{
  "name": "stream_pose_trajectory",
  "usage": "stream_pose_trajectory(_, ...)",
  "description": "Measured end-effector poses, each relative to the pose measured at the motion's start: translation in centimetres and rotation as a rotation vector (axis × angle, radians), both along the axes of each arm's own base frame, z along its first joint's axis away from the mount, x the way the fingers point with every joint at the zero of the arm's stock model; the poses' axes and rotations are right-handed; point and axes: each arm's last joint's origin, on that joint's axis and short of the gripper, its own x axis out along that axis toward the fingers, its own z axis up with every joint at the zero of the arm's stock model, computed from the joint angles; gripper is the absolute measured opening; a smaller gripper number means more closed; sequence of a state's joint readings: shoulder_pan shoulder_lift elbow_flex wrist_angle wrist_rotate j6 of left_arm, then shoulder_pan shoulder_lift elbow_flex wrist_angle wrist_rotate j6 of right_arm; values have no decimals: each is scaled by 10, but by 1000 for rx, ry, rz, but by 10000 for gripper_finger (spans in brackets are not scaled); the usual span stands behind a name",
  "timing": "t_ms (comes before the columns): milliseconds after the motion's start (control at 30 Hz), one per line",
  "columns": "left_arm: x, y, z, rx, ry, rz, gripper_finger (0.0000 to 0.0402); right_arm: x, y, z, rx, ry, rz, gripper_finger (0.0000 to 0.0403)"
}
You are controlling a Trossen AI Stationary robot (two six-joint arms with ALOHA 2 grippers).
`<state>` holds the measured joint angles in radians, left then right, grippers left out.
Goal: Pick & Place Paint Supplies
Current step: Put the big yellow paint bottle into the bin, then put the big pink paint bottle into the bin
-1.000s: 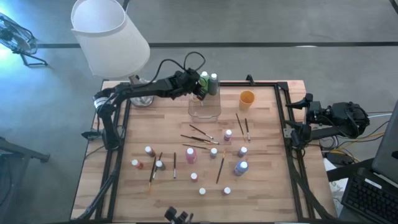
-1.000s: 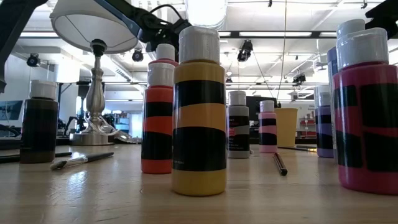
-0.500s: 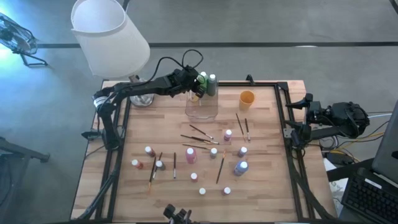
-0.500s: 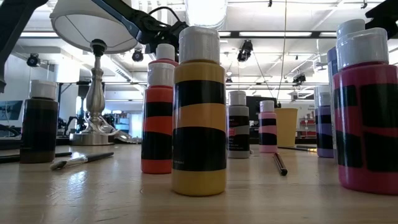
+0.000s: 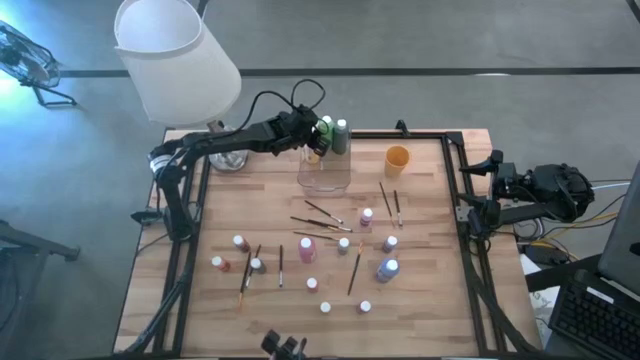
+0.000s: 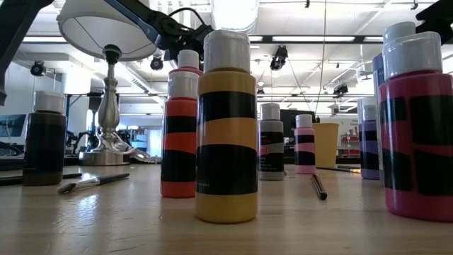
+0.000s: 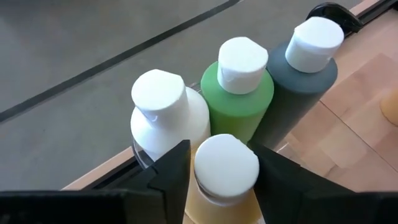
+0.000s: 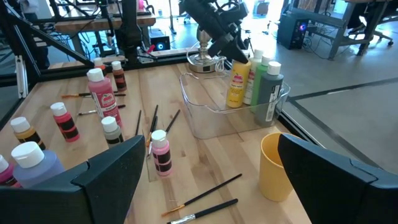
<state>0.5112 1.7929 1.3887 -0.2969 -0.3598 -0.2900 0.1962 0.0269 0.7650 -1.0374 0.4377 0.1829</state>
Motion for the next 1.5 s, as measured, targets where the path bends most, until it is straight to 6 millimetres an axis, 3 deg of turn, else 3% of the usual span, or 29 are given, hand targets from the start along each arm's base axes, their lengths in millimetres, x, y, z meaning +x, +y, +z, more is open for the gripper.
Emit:
stream_pose_trajectory(300,-9,-7,13,-43,-22,-15,202,0,0,0,0,0,0,364)
stream_pose_trajectory(533,-19,-14,39,-18,-91,-30,217,0,0,0,0,0,0,364)
stream_pose_trajectory(800,-38,-31,82,-31,-252,-138,217,0,0,0,0,0,0,364)
stream_pose_trajectory(967,-53,-56,113,-13,-347,-242,216,0,0,0,0,-1,0,364)
stream_pose_trajectory(1167,-71,-101,142,27,-388,-377,216,0,0,0,0,0,0,364)
stream_pose_trajectory(1500,-86,-168,153,56,-322,-492,216,0,0,0,0,0,0,364)
